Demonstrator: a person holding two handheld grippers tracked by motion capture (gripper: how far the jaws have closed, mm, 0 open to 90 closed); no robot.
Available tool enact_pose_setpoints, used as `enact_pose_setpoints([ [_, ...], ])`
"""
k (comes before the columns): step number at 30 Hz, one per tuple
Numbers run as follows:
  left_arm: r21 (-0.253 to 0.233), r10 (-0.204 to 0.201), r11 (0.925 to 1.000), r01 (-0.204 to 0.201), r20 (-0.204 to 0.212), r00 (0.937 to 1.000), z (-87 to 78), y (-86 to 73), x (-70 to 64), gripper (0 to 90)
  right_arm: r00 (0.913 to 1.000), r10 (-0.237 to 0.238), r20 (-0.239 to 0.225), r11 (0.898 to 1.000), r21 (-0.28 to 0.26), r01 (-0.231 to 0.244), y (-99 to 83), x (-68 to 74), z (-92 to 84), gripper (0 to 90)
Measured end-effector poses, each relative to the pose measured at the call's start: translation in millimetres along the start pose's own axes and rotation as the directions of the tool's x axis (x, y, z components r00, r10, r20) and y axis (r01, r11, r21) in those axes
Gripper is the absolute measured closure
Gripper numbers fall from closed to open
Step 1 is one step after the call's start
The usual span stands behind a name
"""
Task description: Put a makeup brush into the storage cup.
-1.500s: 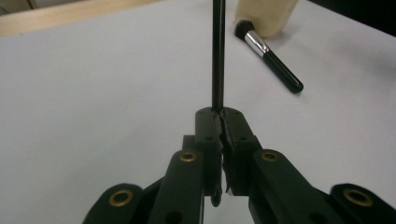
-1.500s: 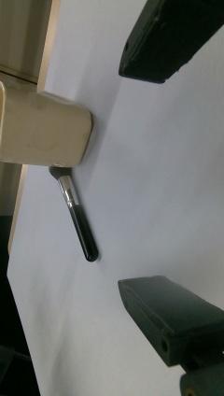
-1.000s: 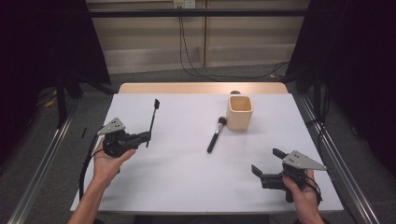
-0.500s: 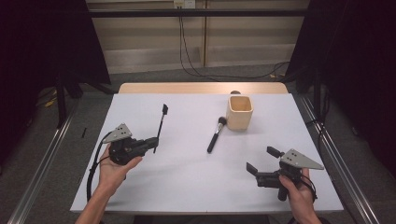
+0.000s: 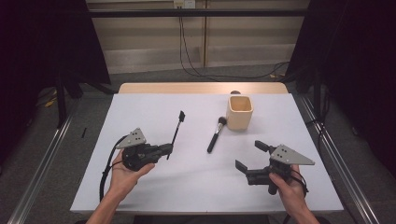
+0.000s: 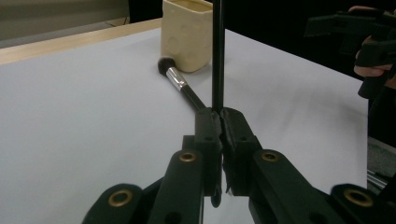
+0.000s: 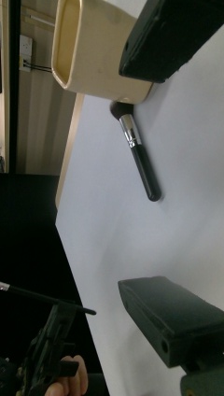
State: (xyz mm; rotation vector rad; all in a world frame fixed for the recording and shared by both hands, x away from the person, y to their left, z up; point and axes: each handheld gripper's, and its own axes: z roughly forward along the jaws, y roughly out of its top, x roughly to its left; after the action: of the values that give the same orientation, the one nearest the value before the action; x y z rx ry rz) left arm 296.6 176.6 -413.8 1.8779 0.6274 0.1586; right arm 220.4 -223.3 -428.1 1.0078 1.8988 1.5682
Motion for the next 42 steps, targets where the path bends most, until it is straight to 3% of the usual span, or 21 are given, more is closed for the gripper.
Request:
enact_pose_setpoints([
  [10,-0.008,0.004,1.0000,-0.004,0.029,0.9996,14.6,2.3,-9.2,85.8,0.9969,0.001,-0.078,1.000,0.007,-0.001,12.1,5.5,7.6,0.0],
  [20,-0.024,0.004,0.9997,-0.003,0.049,0.9988,32.5,9.3,-15.7,85.8,0.9825,-0.009,-0.186,1.000,-0.009,0.008,30.4,17.4,34.0,0.0],
  [23,-0.034,-0.005,0.9994,0.007,0.057,0.9984,37.5,10.9,-18.2,85.8,0.9801,-0.014,-0.198,1.000,-0.008,0.013,36.3,20.4,41.4,0.0],
  [31,-0.025,0.026,0.9994,-0.025,0.074,0.9969,49.2,14.9,-27.3,85.8,0.9741,-0.013,-0.226,1.000,-0.026,0.007,52.1,23.0,53.9,0.0],
  [37,-0.030,0.034,0.9990,-0.032,0.085,0.9958,48.4,12.2,-32.4,85.8,0.9669,-0.018,-0.255,1.000,0.015,0.022,53.3,29.6,71.7,0.8],
  [40,-0.029,0.036,0.9990,-0.033,0.091,0.9952,47.7,11.2,-32.9,85.8,0.9574,0.023,-0.288,1.000,0.024,-0.016,54.2,30.6,80.8,2.3],
  [42,-0.029,0.038,0.9989,-0.036,0.090,0.9952,48.4,10.5,-32.2,85.8,0.9562,0.031,-0.291,0.999,0.016,-0.027,58.1,28.6,84.1,7.2],
])
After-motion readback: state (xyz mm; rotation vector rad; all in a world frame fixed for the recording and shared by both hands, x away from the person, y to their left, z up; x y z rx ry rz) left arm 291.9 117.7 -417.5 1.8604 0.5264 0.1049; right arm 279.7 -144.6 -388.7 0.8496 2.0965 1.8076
